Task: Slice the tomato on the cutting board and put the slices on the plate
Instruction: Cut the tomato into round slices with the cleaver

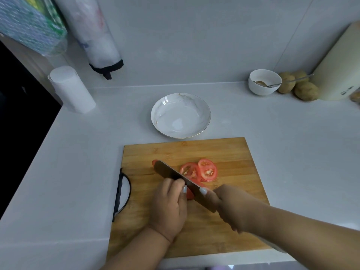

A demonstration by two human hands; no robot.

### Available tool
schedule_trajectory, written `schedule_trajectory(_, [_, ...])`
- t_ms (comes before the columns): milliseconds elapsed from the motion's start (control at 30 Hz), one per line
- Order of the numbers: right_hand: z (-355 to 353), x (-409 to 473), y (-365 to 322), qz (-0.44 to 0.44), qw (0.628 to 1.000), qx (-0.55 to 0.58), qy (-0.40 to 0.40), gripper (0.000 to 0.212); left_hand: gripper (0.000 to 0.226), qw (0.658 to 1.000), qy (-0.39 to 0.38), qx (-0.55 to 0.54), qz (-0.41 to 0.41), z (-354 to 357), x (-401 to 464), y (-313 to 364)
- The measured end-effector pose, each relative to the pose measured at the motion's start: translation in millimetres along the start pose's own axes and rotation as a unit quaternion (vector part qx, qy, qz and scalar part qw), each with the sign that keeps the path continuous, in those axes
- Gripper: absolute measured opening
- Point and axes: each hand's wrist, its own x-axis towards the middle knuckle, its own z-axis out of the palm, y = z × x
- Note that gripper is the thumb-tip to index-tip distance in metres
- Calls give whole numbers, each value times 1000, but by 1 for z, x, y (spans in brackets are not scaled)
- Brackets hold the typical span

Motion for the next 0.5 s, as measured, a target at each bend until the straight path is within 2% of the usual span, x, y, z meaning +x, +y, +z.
schedule_trajectory(200, [5, 4, 6, -10, 1000, 9, 9, 58, 15, 1000, -12, 2, 8, -1, -2, 0])
schedule_trajectory(300, [5, 5, 10, -21, 999, 23, 10, 74, 18, 999, -19, 2, 30, -3, -8, -3])
schedule_trajectory(500, [4, 6, 15, -12, 999, 46, 2, 81, 19, 999, 18, 10, 35, -2, -13, -6])
